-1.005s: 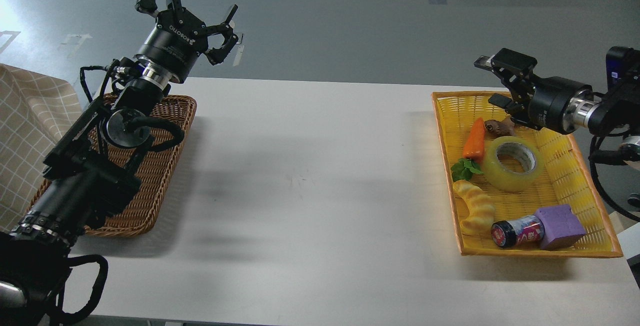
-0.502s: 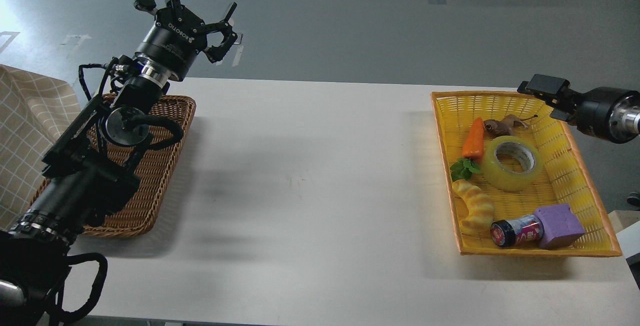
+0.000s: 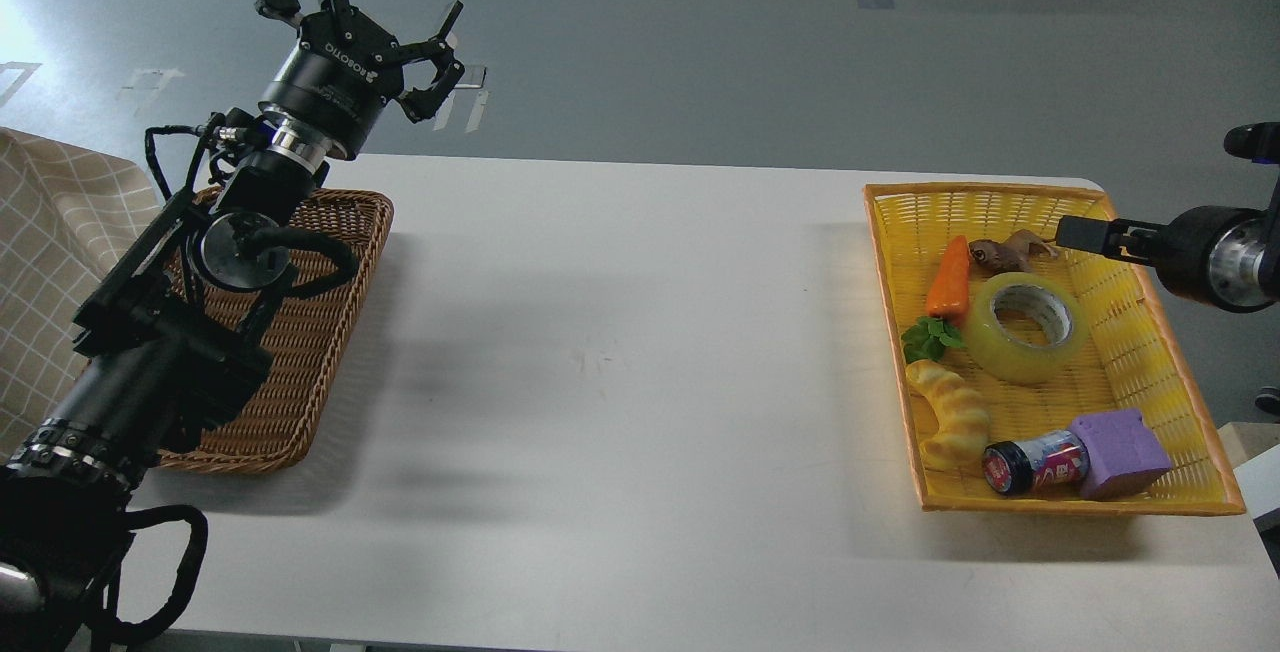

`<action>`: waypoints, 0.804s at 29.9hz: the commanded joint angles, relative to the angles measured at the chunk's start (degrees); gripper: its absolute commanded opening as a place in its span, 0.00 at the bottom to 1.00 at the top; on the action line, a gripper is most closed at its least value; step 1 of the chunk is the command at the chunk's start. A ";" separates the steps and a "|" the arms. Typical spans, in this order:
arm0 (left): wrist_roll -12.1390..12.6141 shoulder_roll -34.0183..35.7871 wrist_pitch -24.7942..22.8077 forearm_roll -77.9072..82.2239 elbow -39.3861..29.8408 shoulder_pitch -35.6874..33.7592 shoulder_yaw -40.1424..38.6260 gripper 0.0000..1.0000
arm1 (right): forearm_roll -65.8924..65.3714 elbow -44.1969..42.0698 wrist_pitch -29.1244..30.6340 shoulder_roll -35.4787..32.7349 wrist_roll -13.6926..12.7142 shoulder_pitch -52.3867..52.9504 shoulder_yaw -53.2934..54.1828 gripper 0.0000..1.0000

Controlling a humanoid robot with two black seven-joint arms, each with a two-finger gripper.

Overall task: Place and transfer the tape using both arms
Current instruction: 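Reach the right gripper down into the yellow tray toward the tape roll, then hook the right gripper through the yellow tape roll's hole and grip it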

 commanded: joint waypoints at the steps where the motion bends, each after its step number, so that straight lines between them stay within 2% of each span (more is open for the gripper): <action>1: 0.09 -0.09 0.00 0.00 0.01 0.16 -0.04 0.98 | -1.48 -0.38 0.01 0.37 -0.10 -0.03 -2.10 0.99; 18: 0.00 -0.09 0.00 -0.09 0.01 0.42 -0.13 0.98 | -4.21 -11.36 0.01 8.54 -0.10 -0.03 -4.83 0.98; 24: 0.00 -0.09 0.00 -0.09 0.10 0.42 -0.13 0.98 | -4.29 -11.89 0.01 9.77 -0.10 0.06 -6.41 0.97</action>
